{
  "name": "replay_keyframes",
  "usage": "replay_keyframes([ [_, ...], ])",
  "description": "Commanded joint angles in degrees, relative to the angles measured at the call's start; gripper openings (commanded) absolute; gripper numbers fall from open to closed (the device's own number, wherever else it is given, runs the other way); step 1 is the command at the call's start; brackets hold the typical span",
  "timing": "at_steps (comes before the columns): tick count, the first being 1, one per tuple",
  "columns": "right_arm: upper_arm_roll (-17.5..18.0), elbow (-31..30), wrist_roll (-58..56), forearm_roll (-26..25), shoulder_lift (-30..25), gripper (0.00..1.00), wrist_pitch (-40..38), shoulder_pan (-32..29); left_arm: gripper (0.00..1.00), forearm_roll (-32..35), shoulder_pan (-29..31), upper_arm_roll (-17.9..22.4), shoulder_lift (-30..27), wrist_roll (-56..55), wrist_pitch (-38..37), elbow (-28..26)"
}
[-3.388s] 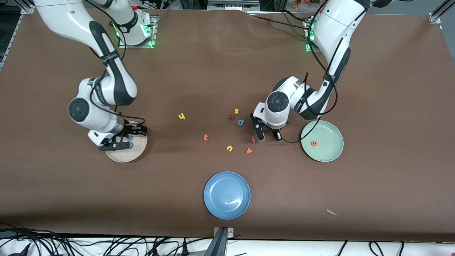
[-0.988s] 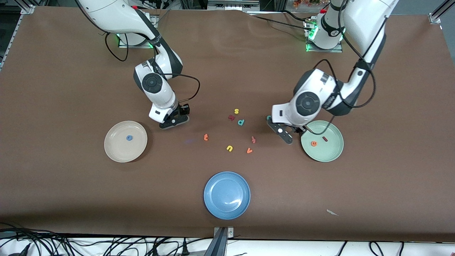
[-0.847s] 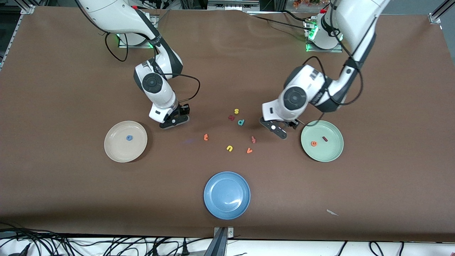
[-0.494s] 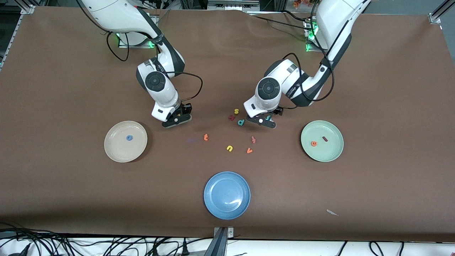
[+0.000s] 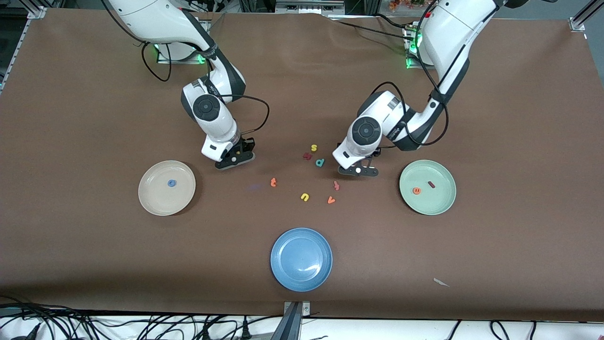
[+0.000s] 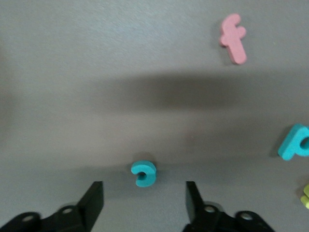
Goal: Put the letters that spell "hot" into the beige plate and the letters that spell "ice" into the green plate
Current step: 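Place the h on the beige plate while the left gripper grasps the cyan c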
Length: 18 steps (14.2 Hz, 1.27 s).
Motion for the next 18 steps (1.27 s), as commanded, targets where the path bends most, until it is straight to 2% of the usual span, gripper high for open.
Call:
replay_keyframes([
  [1, -0.1, 1.4, 1.0, -0.9, 1.9, 0.20, 1.6, 0.4, 0.56, -0.6, -0.2, -0.1, 0.5, -2.2, 0.8, 0.0],
  [3, -0.5, 3.2, 0.7, -0.9, 1.3, 0.19, -0.3, 0.2, 0.56, -0.6, -0.2, -0.1, 1.6, -2.4, 1.9, 0.0],
  [5, -2.0, 8.3, 0.3, -0.9, 0.1, 0.19, -8.8, 0.2, 0.55, -0.6, -0.2, -0.1, 2.6, -2.4, 2.4, 0.0],
  [7, -5.4, 12.2, -2.7, -0.4, -1.5, 0.19, -15.4, 0.0, 0.43, -0.6, -0.3, -0.1, 2.5, -2.4, 2.4, 0.0],
  [8, -6.6, 13.3, -4.7, -0.1, -1.6, 0.19, -17.2, 0.0, 0.32, -0.6, -0.3, -0.1, 2.6, -2.5, 2.4, 0.0],
  [9, -8.4, 13.2, -7.4, -0.1, -2.1, 0.19, -17.7, 0.0, 0.16, -0.6, -0.4, -0.1, 2.6, -2.5, 2.4, 0.0],
  [10, -10.6, 13.0, -10.9, 0.0, -2.7, 0.19, -17.8, -0.1, 0.07, -0.6, -0.4, -0.2, 2.5, -2.4, 2.4, 0.1],
  [12, -14.9, 13.0, -16.8, 0.1, -3.3, 0.19, -17.9, -0.2, 0.04, -0.6, 0.1, -0.3, 2.1, -1.8, 1.8, 0.3],
  [14, -17.3, 12.9, -20.2, 1.4, -3.2, 0.19, -17.9, -0.6, 0.04, -0.6, 0.3, -0.3, 0.6, -1.9, 0.8, 1.0],
  [18, -17.4, 13.0, -22.8, 7.0, -2.2, 0.22, -19.0, -5.1, 0.04, 0.1, 1.8, -0.3, -2.9, -1.4, -9.6, 5.9],
])
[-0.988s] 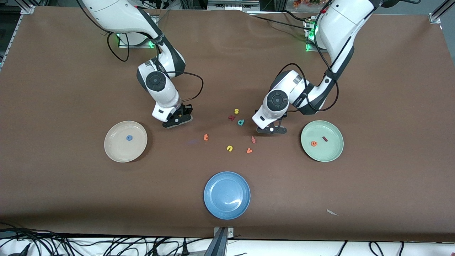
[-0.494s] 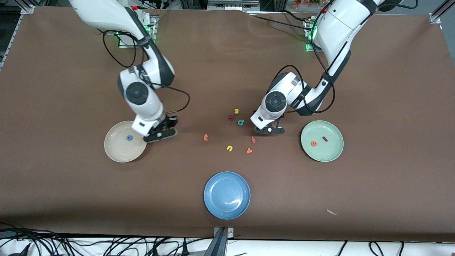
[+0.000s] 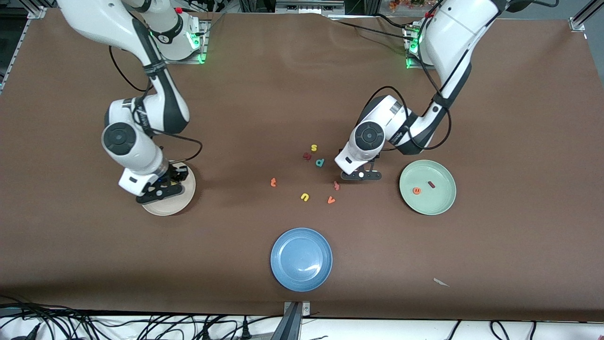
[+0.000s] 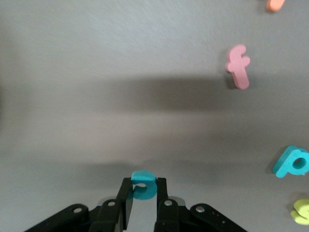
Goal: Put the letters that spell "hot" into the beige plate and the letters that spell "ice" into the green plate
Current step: 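Place the h on the beige plate while the left gripper grasps the cyan c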
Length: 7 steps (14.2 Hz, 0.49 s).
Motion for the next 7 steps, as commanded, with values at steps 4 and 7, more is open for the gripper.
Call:
replay_keyframes([
  [4, 0.6, 0.1, 0.1, 6.8, 1.2, 0.98, -1.0, -1.4, 0.05, 0.1, 7.0, 0.1, -2.7, 12.9, -7.9, 4.3],
  [7, 1.0, 0.4, 1.3, 7.9, 1.4, 1.00, -1.1, -0.6, 0.06, 0.1, 13.4, 0.2, -2.3, 25.7, -8.3, 4.1],
])
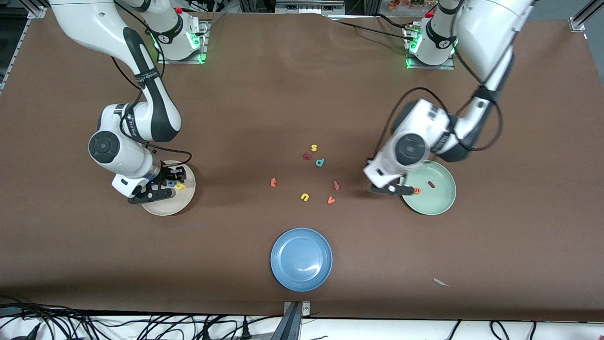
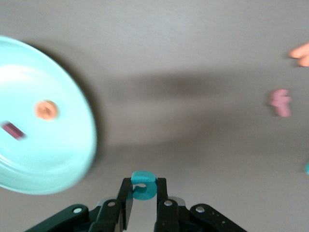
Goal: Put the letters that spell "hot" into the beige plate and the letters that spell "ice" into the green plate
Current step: 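Place the c on the green plate while the right gripper grasps the orange r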
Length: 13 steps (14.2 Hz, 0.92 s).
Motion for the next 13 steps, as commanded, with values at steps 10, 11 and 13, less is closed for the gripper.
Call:
replay_keyframes([
  [10, 8.1, 12.5, 30.9, 1.2, 6.7, 1.00, -0.1, 6.8, 1.00, -0.5, 8.9, -1.0, 1.4, 12.8, -3.0, 1.4],
  [11, 8.1, 13.9, 34.4, 0.9, 8.0, 1.00, -0.1, 7.9, 1.00, -0.6, 8.3, -1.0, 1.3, 12.7, -3.5, 2.3],
  [13, 8.1, 16.5, 40.9, 0.6, 10.4, 1.00, -0.1, 10.0, 1.00, -0.6, 7.7, -1.2, -0.2, 12.5, -6.2, 4.3],
])
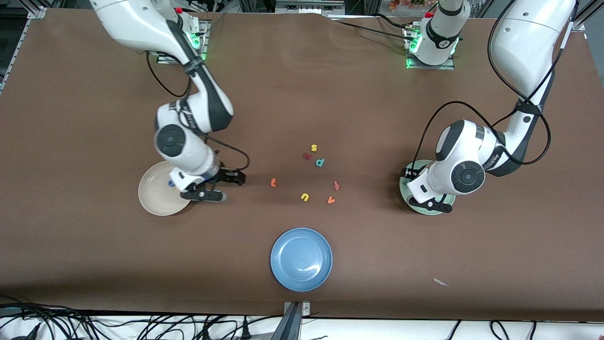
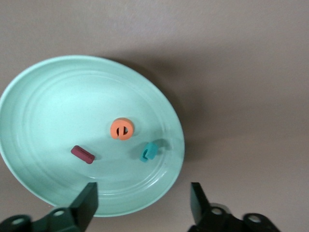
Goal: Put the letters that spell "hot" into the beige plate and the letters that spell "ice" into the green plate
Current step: 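Place the c on the green plate while the right gripper grasps the orange r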
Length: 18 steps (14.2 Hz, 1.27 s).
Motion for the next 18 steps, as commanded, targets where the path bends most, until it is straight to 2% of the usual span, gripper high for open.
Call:
replay_keyframes([
  [1, -0.3, 6.3, 9.1, 0.0, 5.2, 1.00, -0.4, 2.8, 1.00, -0.5, -0.7, -0.1, -2.9, 0.8, -5.6, 3.8],
  [3, -0.4, 9.6, 13.7, -0.2, 8.3, 1.00, -0.5, 4.6, 1.00, -0.3, -1.0, -0.3, -4.3, 0.8, -9.9, 7.8],
  [6, -0.5, 13.1, 18.1, -0.2, 12.0, 1.00, -0.4, 6.6, 1.00, 0.1, -1.8, -0.4, -4.8, 0.8, -17.4, 16.8],
  [9, -0.5, 13.8, 18.1, -0.2, 13.6, 0.98, -0.4, 7.1, 1.00, -0.2, -1.3, 0.1, -4.9, 0.9, -22.2, 24.9],
  [11, -0.5, 14.8, 18.0, -0.2, 15.1, 0.94, -0.5, 7.8, 1.00, -0.3, -1.9, 1.5, -8.2, 1.1, -21.6, 25.1],
  [14, -0.5, 15.4, 18.1, -0.4, 16.2, 0.84, -0.5, 8.4, 1.00, -3.1, -4.5, 7.7, -14.1, 1.2, -21.5, 23.4],
  [16, -0.5, 15.4, 18.1, -0.5, 16.2, 0.74, -0.5, 8.8, 1.00, -8.3, -4.6, 11.9, -21.3, 1.4, -20.1, 17.4],
  [18, -0.6, 15.4, 18.0, -0.6, 16.3, 0.58, -0.5, 9.1, 1.00, -8.6, -4.9, 15.6, -27.2, 4.4, -16.1, 10.2],
])
